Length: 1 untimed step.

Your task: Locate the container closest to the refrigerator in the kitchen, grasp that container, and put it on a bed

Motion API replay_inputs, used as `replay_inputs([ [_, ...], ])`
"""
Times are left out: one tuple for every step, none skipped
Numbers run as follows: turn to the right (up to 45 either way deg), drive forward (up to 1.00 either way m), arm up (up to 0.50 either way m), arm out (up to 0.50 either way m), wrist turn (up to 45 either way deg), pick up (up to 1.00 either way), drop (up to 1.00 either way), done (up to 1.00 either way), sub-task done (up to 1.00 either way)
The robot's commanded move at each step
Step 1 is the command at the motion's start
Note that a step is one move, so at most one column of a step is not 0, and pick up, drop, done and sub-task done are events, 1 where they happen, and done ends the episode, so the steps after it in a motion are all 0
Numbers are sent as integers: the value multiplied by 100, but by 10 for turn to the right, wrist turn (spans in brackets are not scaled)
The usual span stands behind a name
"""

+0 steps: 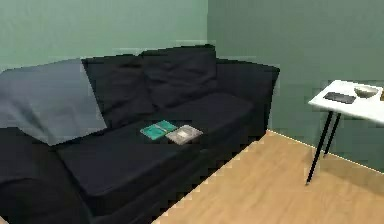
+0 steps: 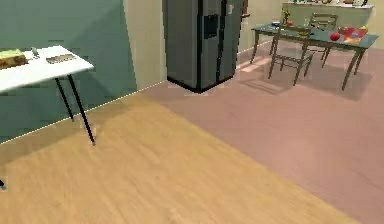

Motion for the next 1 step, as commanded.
replay_inputs([
  [450, 0, 0, 0, 0, 0, 0, 0, 0],
])
